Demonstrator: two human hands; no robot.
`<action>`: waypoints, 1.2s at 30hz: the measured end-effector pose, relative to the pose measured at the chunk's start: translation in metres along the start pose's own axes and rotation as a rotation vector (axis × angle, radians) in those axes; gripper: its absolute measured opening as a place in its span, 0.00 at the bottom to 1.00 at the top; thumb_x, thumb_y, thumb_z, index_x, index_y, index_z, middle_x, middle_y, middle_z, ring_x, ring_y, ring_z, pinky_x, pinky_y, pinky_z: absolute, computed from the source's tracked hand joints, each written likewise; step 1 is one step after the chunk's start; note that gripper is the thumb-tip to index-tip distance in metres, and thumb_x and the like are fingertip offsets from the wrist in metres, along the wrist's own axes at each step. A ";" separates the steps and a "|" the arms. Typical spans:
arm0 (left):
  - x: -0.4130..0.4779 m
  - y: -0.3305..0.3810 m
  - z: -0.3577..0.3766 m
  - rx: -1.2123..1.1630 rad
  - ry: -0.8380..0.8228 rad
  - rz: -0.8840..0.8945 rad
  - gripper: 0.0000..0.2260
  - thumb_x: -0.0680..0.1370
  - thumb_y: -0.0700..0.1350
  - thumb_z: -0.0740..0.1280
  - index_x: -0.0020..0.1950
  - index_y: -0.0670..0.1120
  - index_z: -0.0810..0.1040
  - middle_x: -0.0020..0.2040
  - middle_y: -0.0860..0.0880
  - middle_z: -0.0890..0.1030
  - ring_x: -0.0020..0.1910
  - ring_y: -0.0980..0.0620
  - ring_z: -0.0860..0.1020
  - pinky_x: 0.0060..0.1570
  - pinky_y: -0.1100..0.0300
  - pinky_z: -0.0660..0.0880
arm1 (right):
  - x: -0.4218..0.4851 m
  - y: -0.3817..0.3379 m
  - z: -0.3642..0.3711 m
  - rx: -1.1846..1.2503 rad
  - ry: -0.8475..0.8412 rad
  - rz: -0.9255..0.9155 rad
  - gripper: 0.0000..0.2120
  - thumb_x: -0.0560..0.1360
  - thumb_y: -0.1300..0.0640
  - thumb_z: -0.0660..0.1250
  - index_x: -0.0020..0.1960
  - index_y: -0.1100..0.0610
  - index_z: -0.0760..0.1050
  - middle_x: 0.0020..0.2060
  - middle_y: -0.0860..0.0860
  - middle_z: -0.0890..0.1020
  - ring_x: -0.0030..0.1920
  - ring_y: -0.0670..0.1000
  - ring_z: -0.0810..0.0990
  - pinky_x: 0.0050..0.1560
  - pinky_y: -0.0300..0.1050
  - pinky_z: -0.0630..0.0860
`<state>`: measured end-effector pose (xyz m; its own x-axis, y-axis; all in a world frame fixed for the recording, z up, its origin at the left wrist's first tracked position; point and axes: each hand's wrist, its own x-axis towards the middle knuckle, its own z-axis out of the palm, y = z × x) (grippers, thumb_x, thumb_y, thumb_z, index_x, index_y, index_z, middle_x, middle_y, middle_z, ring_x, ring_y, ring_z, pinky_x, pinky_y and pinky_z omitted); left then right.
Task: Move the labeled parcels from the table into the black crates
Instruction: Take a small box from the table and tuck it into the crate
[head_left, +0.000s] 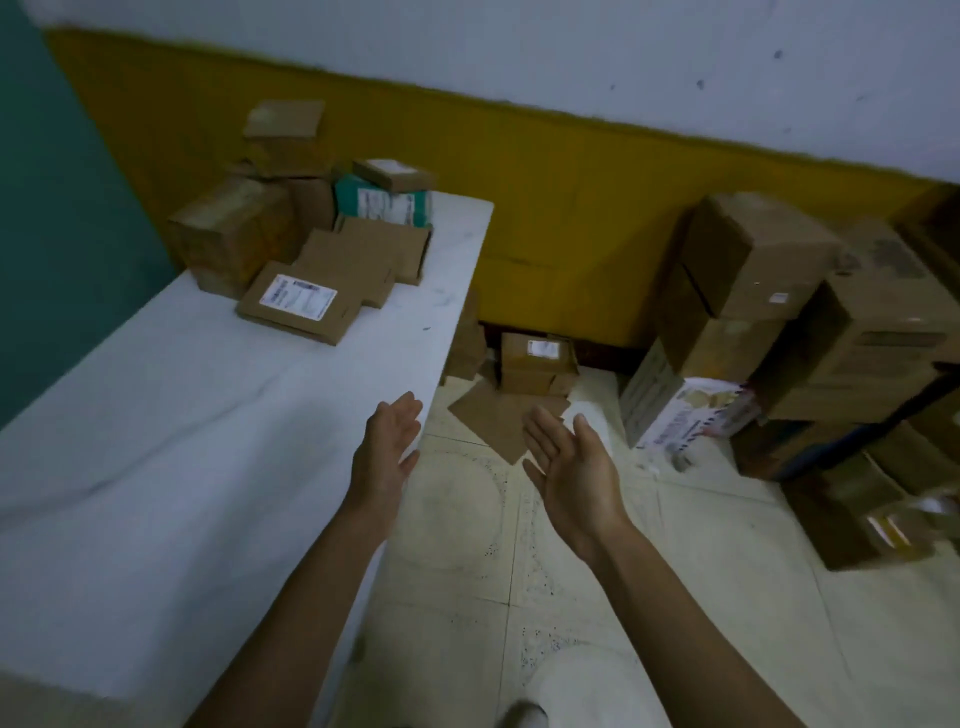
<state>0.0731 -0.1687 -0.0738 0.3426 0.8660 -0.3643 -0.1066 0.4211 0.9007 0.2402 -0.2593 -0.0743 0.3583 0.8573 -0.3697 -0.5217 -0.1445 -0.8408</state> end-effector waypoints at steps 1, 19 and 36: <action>0.005 0.001 0.007 -0.015 0.033 -0.003 0.22 0.84 0.53 0.44 0.74 0.49 0.64 0.74 0.49 0.67 0.72 0.49 0.65 0.72 0.49 0.59 | 0.014 -0.007 -0.005 -0.017 -0.023 0.013 0.27 0.83 0.44 0.43 0.75 0.56 0.62 0.74 0.51 0.66 0.74 0.49 0.63 0.72 0.47 0.57; 0.230 0.042 -0.028 -0.303 0.562 0.007 0.16 0.84 0.50 0.50 0.65 0.48 0.71 0.67 0.47 0.75 0.65 0.48 0.72 0.65 0.51 0.67 | 0.313 -0.036 0.085 -0.398 -0.348 0.218 0.23 0.84 0.48 0.44 0.74 0.54 0.64 0.74 0.49 0.66 0.73 0.48 0.64 0.76 0.50 0.55; 0.351 0.055 -0.086 -0.432 0.998 -0.274 0.14 0.83 0.49 0.55 0.68 0.47 0.68 0.60 0.47 0.71 0.58 0.48 0.72 0.60 0.54 0.67 | 0.509 -0.011 0.248 -0.825 -0.649 0.485 0.14 0.80 0.52 0.62 0.62 0.58 0.75 0.59 0.55 0.79 0.58 0.54 0.79 0.56 0.46 0.76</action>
<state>0.1075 0.1819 -0.1729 -0.4770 0.4760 -0.7389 -0.5238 0.5211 0.6739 0.2364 0.3010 -0.1548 -0.3315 0.6815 -0.6525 0.2548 -0.6012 -0.7574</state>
